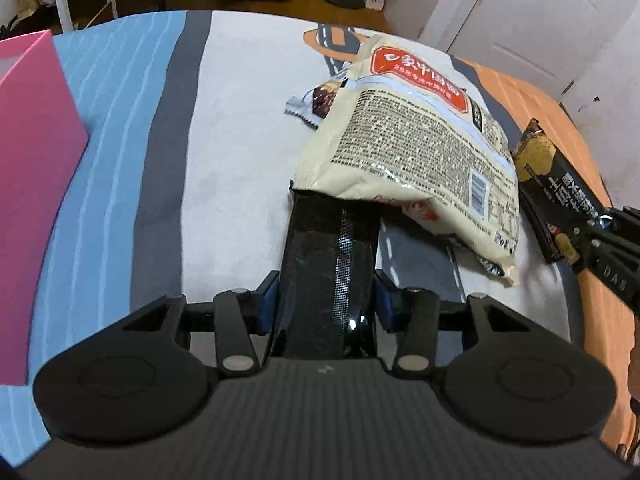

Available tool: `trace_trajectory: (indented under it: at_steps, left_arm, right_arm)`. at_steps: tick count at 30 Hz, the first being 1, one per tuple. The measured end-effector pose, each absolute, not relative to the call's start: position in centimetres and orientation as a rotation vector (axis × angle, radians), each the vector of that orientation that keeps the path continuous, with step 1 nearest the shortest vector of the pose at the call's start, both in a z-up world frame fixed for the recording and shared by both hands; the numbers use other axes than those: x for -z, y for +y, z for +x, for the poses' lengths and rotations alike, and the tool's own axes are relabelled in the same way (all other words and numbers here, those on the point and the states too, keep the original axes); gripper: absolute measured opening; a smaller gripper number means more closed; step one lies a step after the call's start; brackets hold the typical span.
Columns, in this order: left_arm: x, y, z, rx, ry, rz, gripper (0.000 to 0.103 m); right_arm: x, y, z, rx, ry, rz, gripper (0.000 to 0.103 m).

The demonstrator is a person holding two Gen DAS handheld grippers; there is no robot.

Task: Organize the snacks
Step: 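Lift the dark pack with the right gripper while the left gripper grasps another dark pack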

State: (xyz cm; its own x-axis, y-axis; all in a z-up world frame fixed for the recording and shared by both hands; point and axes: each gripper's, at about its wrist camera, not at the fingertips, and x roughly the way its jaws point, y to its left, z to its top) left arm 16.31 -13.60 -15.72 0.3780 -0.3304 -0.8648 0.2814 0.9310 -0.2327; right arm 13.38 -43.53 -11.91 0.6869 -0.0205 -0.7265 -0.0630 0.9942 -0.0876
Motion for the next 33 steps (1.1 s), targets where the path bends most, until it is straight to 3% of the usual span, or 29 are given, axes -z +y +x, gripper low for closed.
trace_trajectory:
  at_steps: [33]
  left_arm:
    - [11.9, -6.7, 8.2, 0.446, 1.28, 0.016, 0.046]
  right_arm:
    - [5.7, -32.1, 7.0, -0.381, 0.91, -0.095, 0.017]
